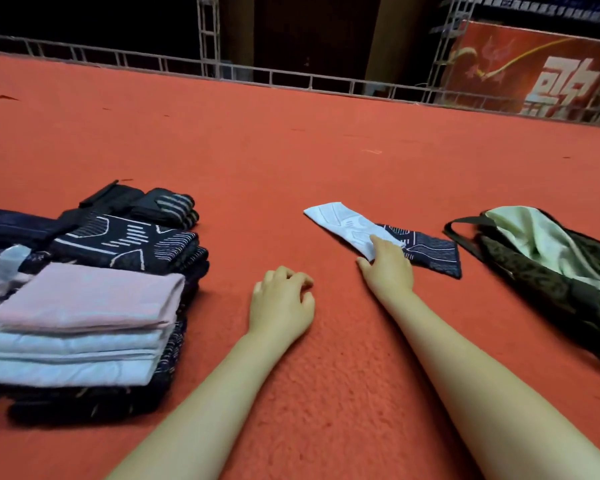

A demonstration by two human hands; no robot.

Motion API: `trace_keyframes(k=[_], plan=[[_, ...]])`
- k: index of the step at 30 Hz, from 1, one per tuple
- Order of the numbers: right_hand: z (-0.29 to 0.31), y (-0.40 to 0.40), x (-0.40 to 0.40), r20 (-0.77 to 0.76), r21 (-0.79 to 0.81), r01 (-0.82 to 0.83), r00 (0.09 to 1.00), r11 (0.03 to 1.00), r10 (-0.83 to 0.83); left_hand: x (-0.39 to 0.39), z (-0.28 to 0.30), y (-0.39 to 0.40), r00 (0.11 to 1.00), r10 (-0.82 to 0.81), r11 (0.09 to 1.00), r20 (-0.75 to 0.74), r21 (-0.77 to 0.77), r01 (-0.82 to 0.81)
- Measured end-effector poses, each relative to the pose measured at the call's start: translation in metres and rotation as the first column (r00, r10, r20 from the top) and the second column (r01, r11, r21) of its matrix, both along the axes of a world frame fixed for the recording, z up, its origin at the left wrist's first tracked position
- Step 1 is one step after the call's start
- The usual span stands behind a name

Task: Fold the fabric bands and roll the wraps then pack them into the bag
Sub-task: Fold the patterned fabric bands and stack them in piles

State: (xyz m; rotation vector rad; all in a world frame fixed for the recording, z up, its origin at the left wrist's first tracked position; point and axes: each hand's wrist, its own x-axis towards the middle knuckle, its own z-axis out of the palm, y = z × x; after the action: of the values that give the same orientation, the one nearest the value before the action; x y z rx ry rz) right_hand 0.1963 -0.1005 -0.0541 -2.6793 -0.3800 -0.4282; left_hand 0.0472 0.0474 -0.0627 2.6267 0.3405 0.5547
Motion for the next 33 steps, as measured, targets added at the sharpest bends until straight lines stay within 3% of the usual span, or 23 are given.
trace_keyframes(k=[7,14,18,22,25,30,33], plan=[[0.005,0.009,0.016,0.181,0.033,-0.008,0.983,0.999,0.002,0.001,0.002,0.000,1.000,-0.004,0.997,0.015,-0.078,0.005],[0.002,-0.010,-0.041,0.191,0.161,-0.169,0.972,0.972,0.138,0.002,0.006,0.005,0.990,-0.042,0.978,0.138,-0.198,0.069],[0.010,-0.026,-0.096,0.079,0.456,-0.360,0.927,0.814,0.366,-0.003,0.010,0.006,0.966,-0.163,0.970,0.200,-0.147,0.194],[0.018,-0.043,-0.130,0.016,0.616,-0.421,0.852,0.666,0.524,-0.006,0.008,0.007,0.938,-0.310,0.948,0.157,-0.019,0.317],[0.019,-0.046,-0.131,0.019,0.592,-0.440,0.845,0.675,0.535,-0.007,0.011,0.005,0.921,-0.357,0.932,0.155,-0.009,0.363],[0.028,-0.046,-0.134,0.122,0.564,-0.533,0.809,0.630,0.575,-0.009,0.021,0.001,0.847,-0.348,0.876,0.402,-0.183,0.447],[0.029,-0.047,-0.136,0.111,0.551,-0.541,0.802,0.635,0.587,-0.010,0.022,-0.002,0.824,-0.327,0.833,0.463,-0.270,0.483]])
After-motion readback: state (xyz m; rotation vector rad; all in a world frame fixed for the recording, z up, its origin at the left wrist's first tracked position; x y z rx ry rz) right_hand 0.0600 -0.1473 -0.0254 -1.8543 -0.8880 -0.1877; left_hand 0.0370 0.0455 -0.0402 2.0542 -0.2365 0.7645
